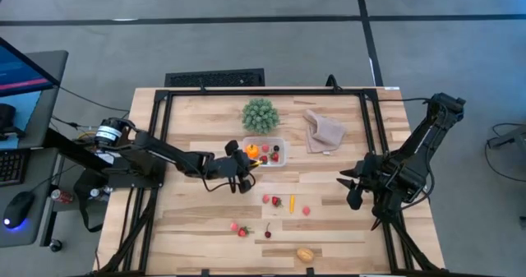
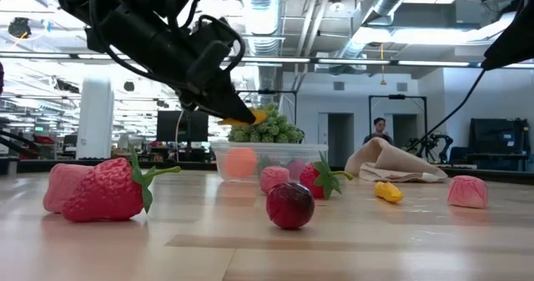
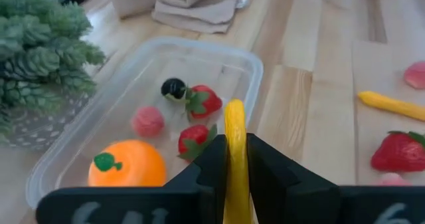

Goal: Pick and placing Produce into tupperware
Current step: Put the left yellow corn into the transparent container

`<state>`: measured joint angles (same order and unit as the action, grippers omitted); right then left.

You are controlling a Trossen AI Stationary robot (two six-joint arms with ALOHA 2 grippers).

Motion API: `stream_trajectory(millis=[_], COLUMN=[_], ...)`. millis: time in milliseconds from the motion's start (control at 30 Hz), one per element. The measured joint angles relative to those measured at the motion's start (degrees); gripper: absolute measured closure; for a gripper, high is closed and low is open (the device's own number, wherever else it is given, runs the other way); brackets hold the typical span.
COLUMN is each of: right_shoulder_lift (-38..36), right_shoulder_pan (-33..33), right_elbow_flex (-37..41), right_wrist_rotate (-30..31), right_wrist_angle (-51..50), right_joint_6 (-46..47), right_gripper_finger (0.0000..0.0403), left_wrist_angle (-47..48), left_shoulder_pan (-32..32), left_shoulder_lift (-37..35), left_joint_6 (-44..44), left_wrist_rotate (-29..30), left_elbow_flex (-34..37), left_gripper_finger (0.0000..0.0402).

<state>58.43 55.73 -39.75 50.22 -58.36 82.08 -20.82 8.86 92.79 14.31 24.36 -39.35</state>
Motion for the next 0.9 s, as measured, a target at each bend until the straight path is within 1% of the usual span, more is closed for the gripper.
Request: stream_trajectory(millis=[100,433,667,900], right_shoulder_lift=[0.0,0.0,0.0,0.0], right_shoulder_pan=[0.0,0.0,0.0,0.0], right_elbow_flex=[0.0,0.0,0.0,0.0], right_wrist_rotate=[0.0,0.1,1.0,1.0], right_wrist_angle=[0.0,0.1,0.1,0.1], right_joint_6=[0.0,0.4,0.5,0.6], right_gripper_finger=[0.0282,0.0282,0.0282,0.0282], left_wrist_angle=[0.8,2.1,5.0,4.9], left_shoulder_pan=[-0.9,-1.3,-1.3,-1.4], left_shoulder_lift=[0.0,0.0,0.0,0.0], left_joint_6=[0.0,0.0,1.1,1.1], left_wrist_rotate=[-1.1,-1.1,3.2,3.4], left_elbow_flex=[0.0,0.0,0.0,0.0], left_gripper_finger=[0.0361,0.0361,0.0361,0.0361])
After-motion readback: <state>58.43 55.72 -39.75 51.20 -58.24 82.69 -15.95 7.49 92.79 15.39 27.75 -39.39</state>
